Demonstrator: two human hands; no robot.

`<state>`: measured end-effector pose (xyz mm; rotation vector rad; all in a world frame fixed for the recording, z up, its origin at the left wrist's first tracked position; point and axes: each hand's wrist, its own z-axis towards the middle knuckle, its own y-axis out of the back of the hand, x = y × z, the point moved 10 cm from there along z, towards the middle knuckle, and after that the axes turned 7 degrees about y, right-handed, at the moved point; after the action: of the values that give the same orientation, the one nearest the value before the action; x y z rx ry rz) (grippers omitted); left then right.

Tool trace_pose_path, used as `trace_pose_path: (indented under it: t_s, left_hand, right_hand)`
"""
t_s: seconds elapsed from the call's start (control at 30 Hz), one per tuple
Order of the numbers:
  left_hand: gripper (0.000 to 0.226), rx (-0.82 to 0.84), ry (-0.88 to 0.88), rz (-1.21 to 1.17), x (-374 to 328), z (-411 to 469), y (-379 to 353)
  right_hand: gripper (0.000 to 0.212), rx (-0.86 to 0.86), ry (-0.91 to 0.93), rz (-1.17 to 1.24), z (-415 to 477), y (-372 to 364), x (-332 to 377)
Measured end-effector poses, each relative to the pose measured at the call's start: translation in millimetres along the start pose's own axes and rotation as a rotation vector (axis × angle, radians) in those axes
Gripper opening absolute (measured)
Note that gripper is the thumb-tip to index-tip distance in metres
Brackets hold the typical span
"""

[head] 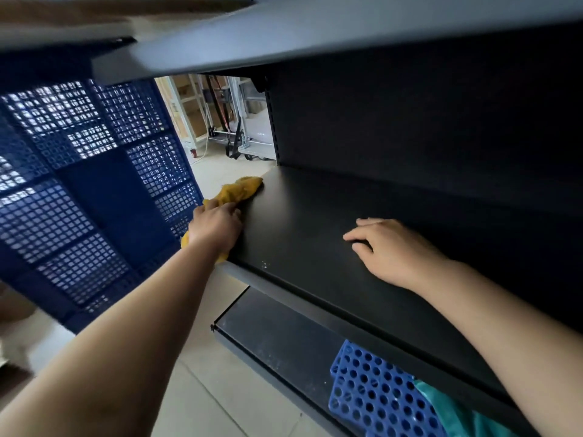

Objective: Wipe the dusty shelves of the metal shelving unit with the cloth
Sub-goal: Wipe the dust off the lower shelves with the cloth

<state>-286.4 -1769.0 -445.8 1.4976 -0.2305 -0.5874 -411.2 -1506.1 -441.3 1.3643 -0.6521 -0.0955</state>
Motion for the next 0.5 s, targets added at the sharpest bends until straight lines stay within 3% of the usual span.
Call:
trace_pose_path:
  t_s: [0.23,0.5]
  left_hand:
    - [0.041,0.056,-0.140,-0.013,-62.7,-65.3,-8.6]
    - [0.046,0.179,-0.395,-0.024,-169.3,-133.1,-32.5]
  right_hand:
    - [0.035,-0.011,-0.010,-0.200,-39.2,21.1,-23.3]
    - [0.033,0.000,-0.130,-0.207,-94.9,50.5,-66.1]
